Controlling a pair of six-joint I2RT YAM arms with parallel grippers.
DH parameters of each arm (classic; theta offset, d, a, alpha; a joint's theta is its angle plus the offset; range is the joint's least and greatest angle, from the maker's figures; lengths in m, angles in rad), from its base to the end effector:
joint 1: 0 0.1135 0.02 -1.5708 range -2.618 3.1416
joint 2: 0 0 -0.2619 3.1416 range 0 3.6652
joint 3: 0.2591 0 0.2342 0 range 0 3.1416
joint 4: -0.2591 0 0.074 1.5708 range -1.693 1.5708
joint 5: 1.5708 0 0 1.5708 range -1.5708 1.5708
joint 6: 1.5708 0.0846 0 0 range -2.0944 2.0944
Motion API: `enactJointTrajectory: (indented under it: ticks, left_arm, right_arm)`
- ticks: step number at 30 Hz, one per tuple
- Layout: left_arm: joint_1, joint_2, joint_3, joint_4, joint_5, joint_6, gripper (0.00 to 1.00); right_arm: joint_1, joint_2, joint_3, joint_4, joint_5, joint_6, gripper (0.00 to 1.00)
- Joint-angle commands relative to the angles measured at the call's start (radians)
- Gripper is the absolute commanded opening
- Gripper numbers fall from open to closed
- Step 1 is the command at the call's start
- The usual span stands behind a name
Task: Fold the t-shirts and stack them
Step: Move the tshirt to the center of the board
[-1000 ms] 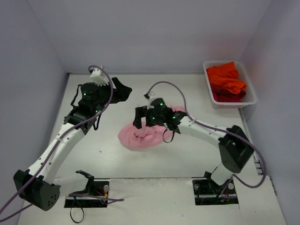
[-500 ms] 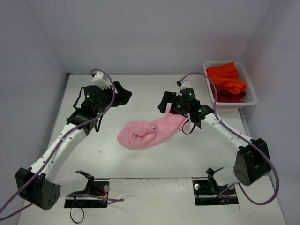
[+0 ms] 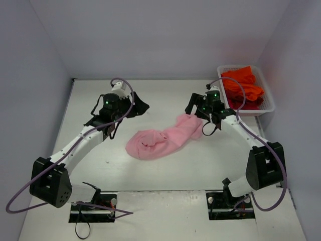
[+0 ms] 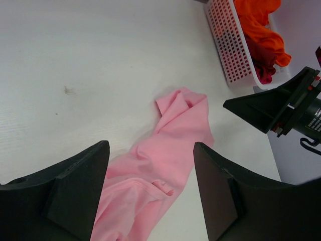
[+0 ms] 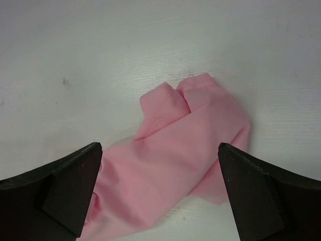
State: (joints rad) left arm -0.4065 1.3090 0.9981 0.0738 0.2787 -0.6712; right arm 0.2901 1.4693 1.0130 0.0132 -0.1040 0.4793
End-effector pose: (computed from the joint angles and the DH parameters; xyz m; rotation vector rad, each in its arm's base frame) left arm 0.3004 -0.1547 0.3179 -0.0429 1.9183 -0.9999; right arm 0.3482 0.1131 0.2604 0.1272 2.0581 0.5885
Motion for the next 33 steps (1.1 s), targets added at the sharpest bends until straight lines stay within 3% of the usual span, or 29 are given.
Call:
enactJointTrajectory:
  ticks: [1, 17, 33]
  left_arm:
    - [-0.018, 0.013, -0.012, 0.162, 0.071, -0.062, 0.63]
    - [-0.221, 0.096, -0.058, 0.238, 0.005, -0.119, 0.62]
    - [-0.247, 0.098, -0.11, 0.244, -0.059, -0.148, 0.61]
  right_arm:
    - [0.003, 0.023, 0.059, 0.019, 0.012, 0.015, 0.97]
    - [-0.02, 0.178, 0.122, 0.053, 0.017, 0.008, 0.92]
    - [-0.006, 0.347, 0.202, 0.099, -0.056, 0.01, 0.86]
